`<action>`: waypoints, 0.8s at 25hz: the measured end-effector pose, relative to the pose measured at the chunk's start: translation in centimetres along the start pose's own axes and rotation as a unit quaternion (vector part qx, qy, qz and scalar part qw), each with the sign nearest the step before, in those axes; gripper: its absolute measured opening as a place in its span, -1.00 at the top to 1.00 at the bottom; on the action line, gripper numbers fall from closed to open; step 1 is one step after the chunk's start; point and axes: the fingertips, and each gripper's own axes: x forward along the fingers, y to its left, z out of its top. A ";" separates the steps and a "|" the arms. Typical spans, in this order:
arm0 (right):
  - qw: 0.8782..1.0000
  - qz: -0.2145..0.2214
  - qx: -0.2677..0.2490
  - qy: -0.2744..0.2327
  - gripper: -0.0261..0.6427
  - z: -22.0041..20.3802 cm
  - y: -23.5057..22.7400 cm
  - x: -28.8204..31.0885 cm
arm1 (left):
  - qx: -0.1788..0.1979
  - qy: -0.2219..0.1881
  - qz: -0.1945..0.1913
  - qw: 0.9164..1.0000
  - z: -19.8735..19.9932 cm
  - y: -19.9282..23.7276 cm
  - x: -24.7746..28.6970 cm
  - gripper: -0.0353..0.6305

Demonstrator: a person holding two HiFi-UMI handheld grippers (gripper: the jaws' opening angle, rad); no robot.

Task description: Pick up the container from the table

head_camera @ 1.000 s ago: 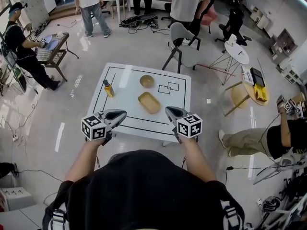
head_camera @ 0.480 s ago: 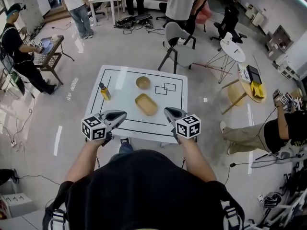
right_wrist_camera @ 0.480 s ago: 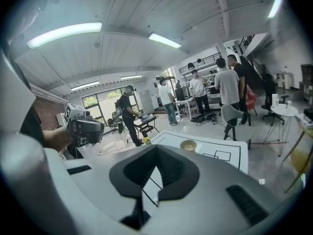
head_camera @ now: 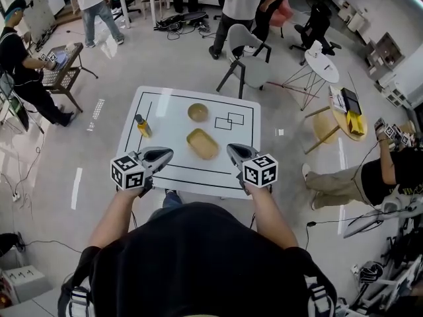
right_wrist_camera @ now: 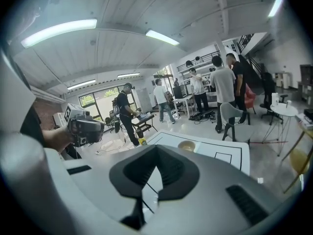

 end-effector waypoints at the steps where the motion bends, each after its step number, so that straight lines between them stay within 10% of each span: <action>1: 1.000 0.001 0.000 0.003 0.91 0.0 0.0 0.5 | -0.002 -0.001 0.001 1.000 0.1 0.5 0.0 0.87; 20: 0.999 -0.008 0.025 0.047 0.90 -0.6 -2.6 7.5 | -0.019 0.018 -0.010 1.000 1.3 7.9 1.3 0.87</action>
